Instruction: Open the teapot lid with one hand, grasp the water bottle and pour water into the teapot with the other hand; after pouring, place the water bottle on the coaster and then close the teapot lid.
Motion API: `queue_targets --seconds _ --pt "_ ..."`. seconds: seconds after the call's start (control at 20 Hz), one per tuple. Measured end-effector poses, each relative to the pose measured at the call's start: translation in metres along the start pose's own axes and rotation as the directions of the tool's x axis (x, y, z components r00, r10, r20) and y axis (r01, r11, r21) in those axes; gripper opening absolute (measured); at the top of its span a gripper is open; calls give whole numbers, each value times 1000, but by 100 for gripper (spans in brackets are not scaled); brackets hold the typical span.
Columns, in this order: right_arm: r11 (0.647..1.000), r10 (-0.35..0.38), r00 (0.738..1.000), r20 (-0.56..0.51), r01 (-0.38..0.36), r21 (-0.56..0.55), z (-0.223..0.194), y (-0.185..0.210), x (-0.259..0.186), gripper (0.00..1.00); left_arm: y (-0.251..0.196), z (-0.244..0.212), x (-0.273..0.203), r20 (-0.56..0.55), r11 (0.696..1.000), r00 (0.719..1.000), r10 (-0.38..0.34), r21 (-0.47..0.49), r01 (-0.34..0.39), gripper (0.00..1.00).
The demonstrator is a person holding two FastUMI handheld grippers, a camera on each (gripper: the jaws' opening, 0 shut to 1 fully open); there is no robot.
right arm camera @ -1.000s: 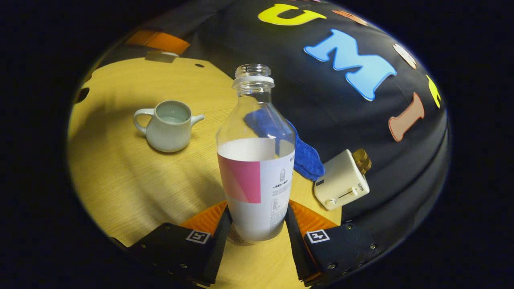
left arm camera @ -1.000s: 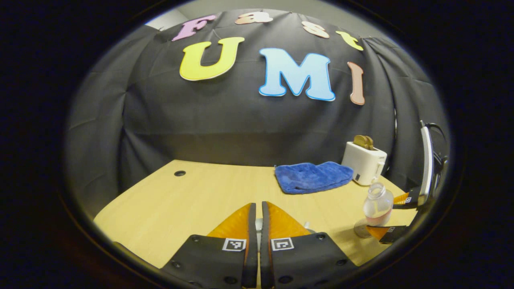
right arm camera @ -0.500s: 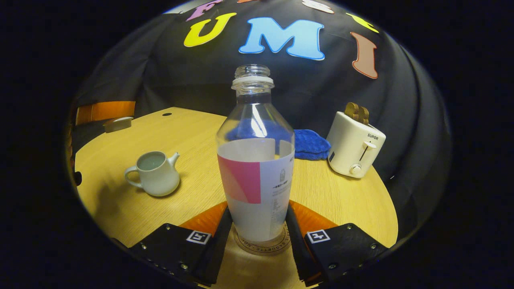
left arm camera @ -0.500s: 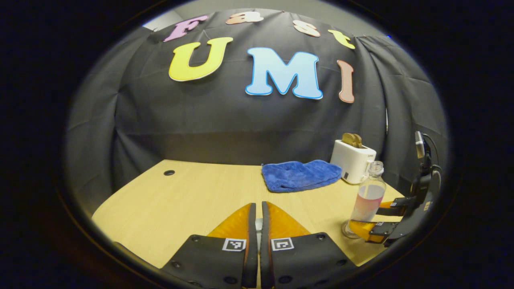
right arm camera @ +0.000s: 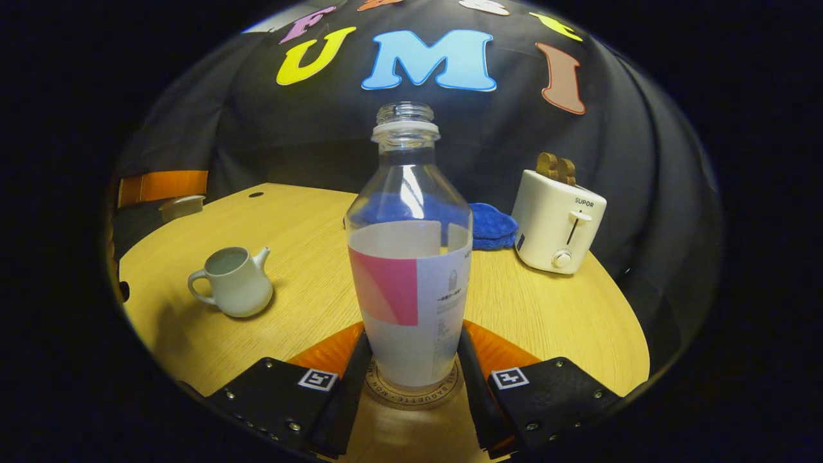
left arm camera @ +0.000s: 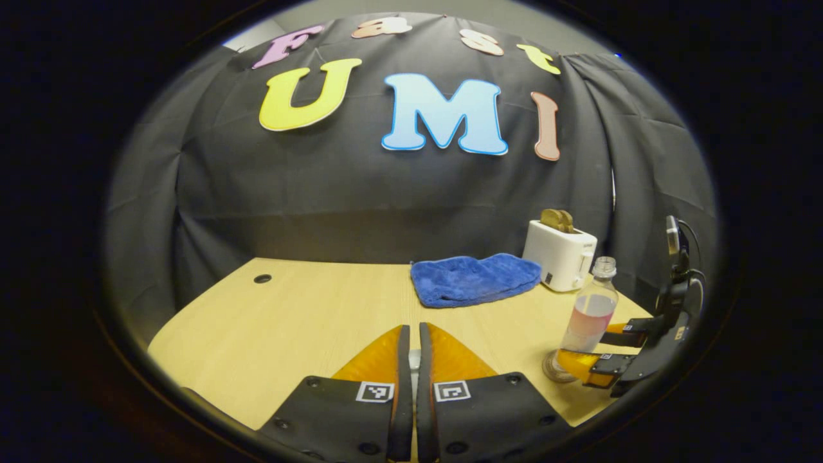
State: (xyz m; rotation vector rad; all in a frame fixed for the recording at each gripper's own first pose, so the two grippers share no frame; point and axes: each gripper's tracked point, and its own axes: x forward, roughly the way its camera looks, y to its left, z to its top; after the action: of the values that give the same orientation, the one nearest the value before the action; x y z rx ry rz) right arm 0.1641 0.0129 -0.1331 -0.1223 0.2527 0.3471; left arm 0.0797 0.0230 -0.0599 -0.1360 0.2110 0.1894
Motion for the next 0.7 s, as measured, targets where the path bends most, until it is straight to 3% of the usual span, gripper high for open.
queue_targets --seconds 0.4,0.5,0.7 --pt "1000 18 997 -76 -16 20 -15 -1 -7 78 -5 -2 5 -7 1000 1000 -10 5 10 8" --pt "999 31 997 -69 -29 31 -12 2 -11 87 -5 -3 7 -11 1000 1000 -11 3 11 8" --pt "1000 14 997 -75 -13 12 -9 -1 -13 89 -3 -3 7 -13 1000 1000 -12 7 12 8"
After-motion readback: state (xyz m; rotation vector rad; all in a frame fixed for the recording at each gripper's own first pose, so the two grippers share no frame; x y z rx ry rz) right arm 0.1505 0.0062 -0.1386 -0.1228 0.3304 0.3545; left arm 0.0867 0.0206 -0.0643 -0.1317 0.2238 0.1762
